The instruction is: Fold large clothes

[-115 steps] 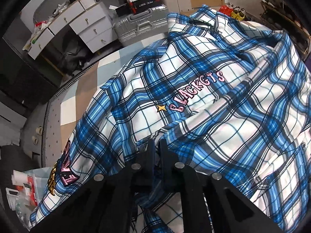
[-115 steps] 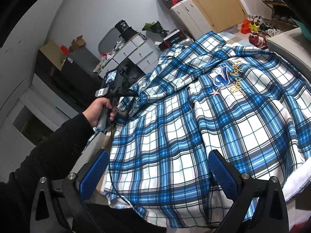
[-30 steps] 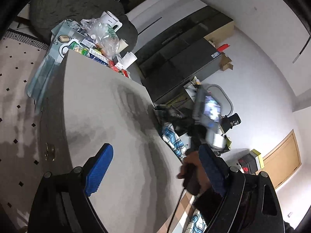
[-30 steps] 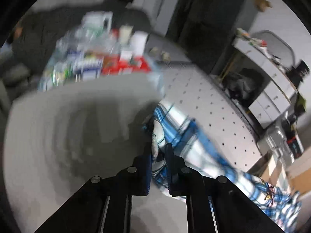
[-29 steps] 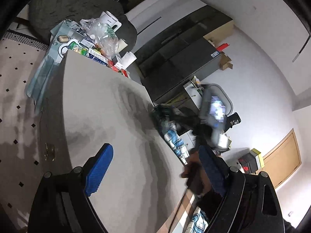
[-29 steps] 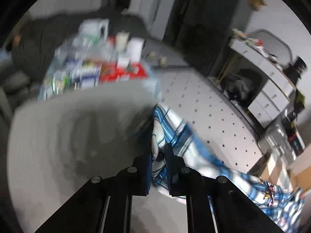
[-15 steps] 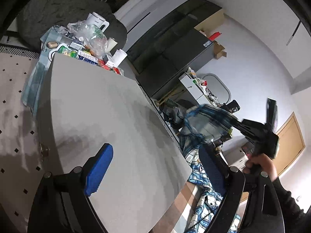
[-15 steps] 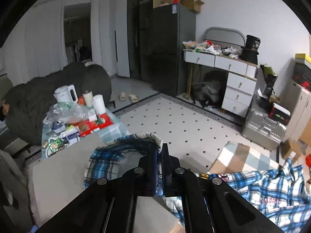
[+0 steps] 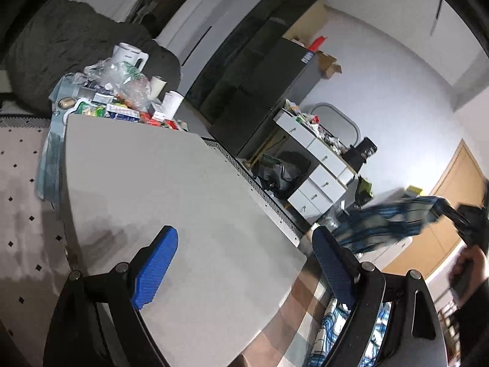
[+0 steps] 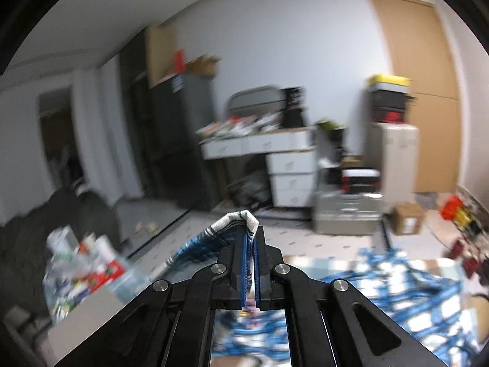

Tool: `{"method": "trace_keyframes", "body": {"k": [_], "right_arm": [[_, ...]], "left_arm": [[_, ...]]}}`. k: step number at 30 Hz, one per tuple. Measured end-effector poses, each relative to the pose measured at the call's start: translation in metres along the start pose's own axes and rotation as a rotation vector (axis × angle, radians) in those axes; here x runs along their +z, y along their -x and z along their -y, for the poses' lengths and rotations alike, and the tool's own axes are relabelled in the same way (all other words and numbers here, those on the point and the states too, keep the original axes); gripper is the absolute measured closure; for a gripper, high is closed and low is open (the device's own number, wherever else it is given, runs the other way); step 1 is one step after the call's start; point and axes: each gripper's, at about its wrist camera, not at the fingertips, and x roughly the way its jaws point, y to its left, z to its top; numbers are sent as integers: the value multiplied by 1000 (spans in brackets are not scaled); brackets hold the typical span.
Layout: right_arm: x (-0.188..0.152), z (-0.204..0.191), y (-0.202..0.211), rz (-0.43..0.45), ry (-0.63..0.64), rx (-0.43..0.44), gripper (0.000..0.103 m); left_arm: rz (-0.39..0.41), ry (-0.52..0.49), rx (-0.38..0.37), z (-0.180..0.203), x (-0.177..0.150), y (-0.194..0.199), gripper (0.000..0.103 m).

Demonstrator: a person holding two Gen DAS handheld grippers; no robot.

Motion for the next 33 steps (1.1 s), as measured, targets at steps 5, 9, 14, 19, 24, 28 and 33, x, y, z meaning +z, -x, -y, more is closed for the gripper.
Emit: {"method": "trace_keyframes", "body": {"k": [5,9,14,19,24,28,33], "right_arm": [[-22,159,24,-57,-241,-180,100],[-90,262,17,-198,-415,-271,100],[-185,350,2,-386,-656,-242,96],[-216,386,15,-457,-716,-210,56],[-187,381,37,-386,-582,-170,22],[-158,370,18,-392,-444,-148,6],[-157,368,-48,-513,-362,-154,4]], "left_arm": [[25,-121,-5,32,-6,5,16],[38,-309,-78,98,-10,6,16],[-106,-567,-122,195,-36,-43,16],[-375,-789,-173,262,-86,-134,16],[-613,-913,-133,288,-142,-208,16],[-575,-887,-105,279,-160,-231,16],[-663,-862,-121,275,-169,-250,16]]}}
